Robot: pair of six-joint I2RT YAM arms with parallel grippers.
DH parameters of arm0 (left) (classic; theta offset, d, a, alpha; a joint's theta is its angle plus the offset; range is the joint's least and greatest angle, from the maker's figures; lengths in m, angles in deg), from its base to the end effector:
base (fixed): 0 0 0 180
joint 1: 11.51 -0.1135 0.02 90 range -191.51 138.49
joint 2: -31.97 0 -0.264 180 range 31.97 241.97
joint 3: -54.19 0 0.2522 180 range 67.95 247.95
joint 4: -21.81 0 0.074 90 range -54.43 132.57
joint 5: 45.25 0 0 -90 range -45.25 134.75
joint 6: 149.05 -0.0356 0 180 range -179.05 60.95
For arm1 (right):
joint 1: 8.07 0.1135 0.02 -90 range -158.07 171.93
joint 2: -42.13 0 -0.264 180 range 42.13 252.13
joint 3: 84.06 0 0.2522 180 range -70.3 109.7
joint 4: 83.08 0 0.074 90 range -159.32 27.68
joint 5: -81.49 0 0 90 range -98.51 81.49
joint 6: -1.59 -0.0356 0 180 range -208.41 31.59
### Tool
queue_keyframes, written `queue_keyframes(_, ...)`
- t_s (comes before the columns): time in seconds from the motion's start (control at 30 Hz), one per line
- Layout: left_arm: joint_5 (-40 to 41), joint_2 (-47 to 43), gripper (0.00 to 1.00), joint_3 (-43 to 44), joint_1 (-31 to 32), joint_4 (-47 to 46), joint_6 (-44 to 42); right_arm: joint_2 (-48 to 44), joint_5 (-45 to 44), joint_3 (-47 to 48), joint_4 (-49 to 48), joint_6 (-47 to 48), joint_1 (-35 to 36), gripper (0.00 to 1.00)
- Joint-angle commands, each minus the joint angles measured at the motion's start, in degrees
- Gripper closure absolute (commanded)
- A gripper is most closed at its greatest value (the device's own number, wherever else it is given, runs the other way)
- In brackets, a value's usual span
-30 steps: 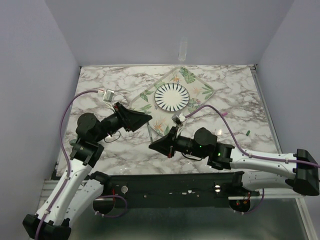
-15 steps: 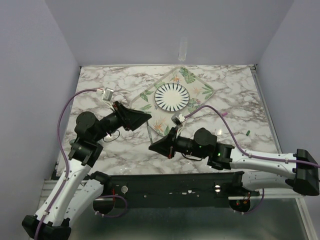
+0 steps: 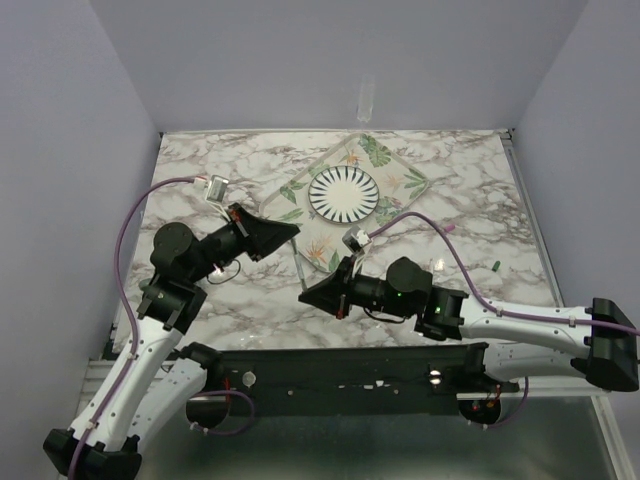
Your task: Insert the pens into the pen caps
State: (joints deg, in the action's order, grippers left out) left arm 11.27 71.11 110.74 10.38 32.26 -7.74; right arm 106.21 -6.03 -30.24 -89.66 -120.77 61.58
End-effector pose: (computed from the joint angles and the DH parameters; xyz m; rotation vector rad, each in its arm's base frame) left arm 0.1400 -0.0774 0.3682 0.1166 1.6448 -1.4284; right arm 0.0897 0.2463 0.2990 -0.6201 1.7217 1.3583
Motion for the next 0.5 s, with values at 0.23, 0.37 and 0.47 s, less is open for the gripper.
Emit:
queue_keyframes(0.23, -2.12, -2.66, 1.00, -5.87, 0.08, -5.12, 7.48, -1.41, -9.33, 5.72, 4.42, 1.77, -0.13, 0.99)
queue_keyframes(0.37, -2.21, -3.80, 1.00, -7.98, 0.08, -6.45, 9.77, -1.50, -12.32, 8.28, 5.22, 2.92, -0.65, 0.99)
queue_keyframes(0.47, -2.38, -3.71, 1.00, -9.20, 0.08, -5.21, 9.07, -0.62, -12.67, 11.87, 6.10, 3.88, -2.49, 0.99)
